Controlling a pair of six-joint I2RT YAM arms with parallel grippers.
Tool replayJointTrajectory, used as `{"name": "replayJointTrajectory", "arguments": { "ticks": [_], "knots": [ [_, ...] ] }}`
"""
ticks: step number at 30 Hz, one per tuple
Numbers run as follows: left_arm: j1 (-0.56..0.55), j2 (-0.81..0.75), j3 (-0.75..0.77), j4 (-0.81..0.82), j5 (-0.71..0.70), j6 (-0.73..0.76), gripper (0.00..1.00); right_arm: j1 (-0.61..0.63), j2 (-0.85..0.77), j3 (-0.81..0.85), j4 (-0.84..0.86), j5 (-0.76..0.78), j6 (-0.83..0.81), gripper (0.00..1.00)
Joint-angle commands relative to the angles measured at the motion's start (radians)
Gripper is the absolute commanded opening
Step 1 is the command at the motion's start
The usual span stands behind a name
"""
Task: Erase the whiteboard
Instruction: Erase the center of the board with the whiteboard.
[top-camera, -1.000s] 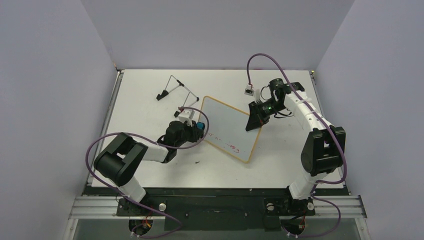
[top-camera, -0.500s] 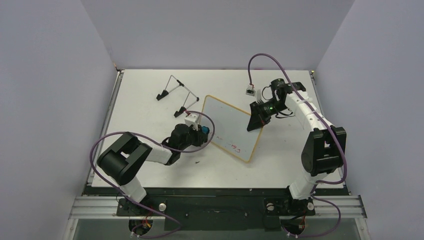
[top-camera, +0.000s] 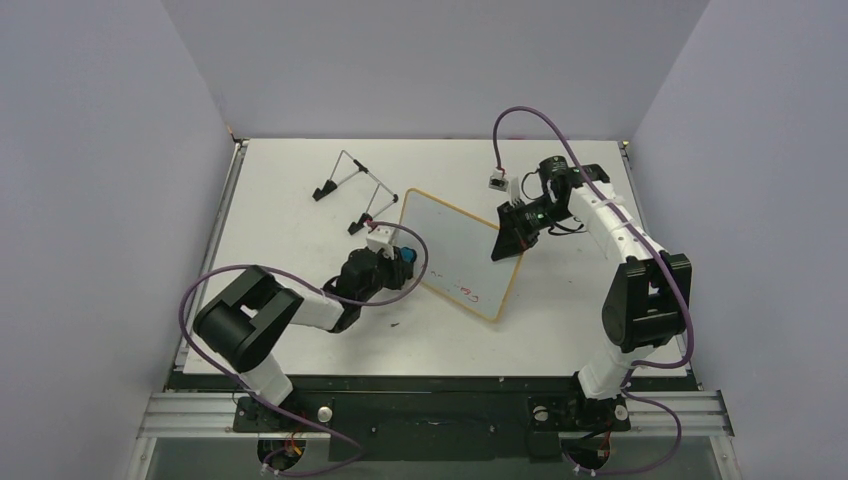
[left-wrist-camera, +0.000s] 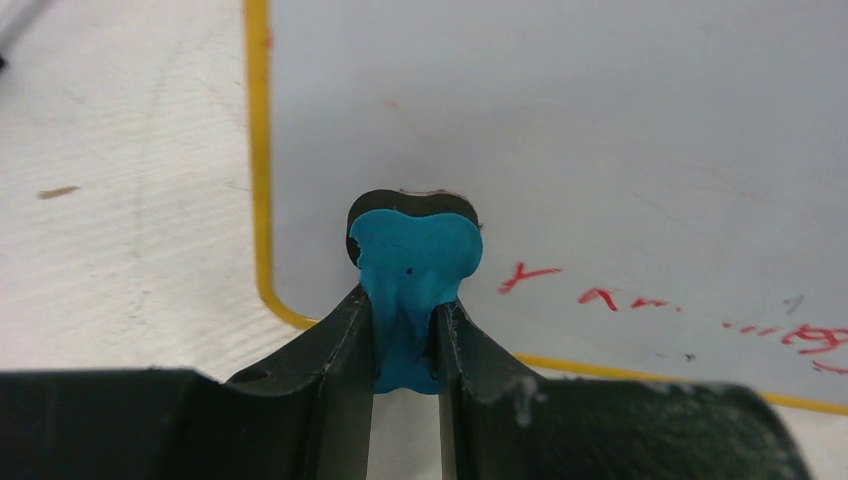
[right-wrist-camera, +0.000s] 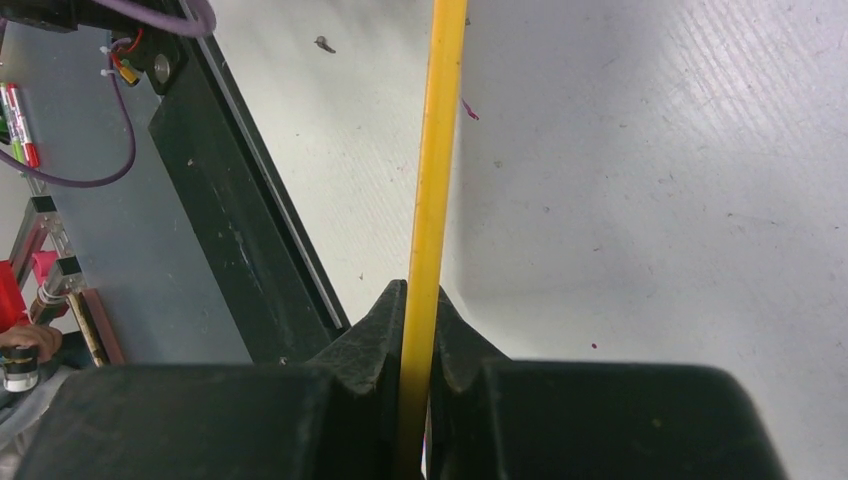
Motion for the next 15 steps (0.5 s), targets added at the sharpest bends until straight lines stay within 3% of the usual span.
{"name": "replayJointTrajectory", "arguments": {
  "ticks": [1, 9, 15],
  "knots": [
    [0.074, -0.035, 0.018, 0.053, -0.04, 0.042, 0.0, 0.033, -0.045, -0.001, -0.073, -0.224, -0.025, 0.0],
    [0.068, 0.003, 0.059, 0.035, 0.028, 0.053, 0.0, 0.035, -0.044, -0.003, -0.073, -0.224, -0.027, 0.0],
    [-0.048, 0.017, 0.124, 0.009, 0.062, 0.075, 0.0, 0.039, -0.042, -0.002, -0.074, -0.221, -0.027, 0.0]
  ]
}}
